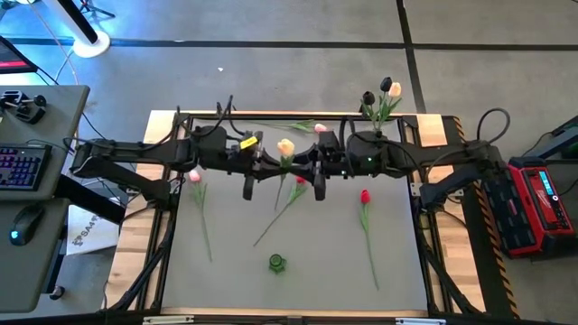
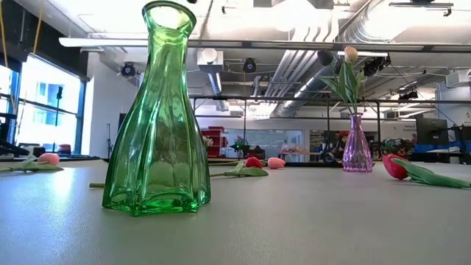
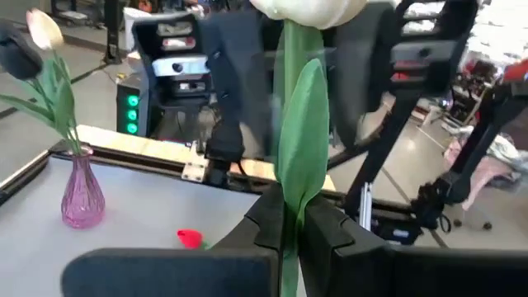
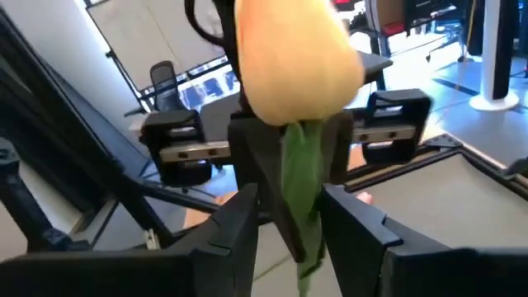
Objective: Sort flowers into vase by color
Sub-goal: Put the white flower into the violet vase
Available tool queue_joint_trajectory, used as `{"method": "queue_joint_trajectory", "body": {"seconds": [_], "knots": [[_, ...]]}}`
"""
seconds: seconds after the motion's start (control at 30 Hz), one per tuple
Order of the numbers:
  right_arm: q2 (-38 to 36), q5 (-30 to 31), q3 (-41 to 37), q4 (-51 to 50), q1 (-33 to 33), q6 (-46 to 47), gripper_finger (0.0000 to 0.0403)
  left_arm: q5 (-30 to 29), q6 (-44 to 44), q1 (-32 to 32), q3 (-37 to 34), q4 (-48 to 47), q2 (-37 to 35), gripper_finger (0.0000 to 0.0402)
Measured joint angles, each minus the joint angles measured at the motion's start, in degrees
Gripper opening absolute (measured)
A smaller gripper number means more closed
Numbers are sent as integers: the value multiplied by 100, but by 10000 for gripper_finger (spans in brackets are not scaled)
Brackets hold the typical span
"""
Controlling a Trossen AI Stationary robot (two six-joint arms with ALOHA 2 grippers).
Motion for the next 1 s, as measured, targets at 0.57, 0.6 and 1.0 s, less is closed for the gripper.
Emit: {"method": "queue_joint_trajectory", "body": {"seconds": [0.57, 0.6, 1.0], "knots": [[18, -133, 0, -65, -29, -124, 18, -43, 39, -7, 30, 21, 22, 21], [18, -132, 0, -65, -30, -128, 16, -73, 37, -7, 30, 21, 22, 27], [16, 394, 0, -474, -28, -150, 1, -248, 3, -2, 30, -221, -204, 145]]}}
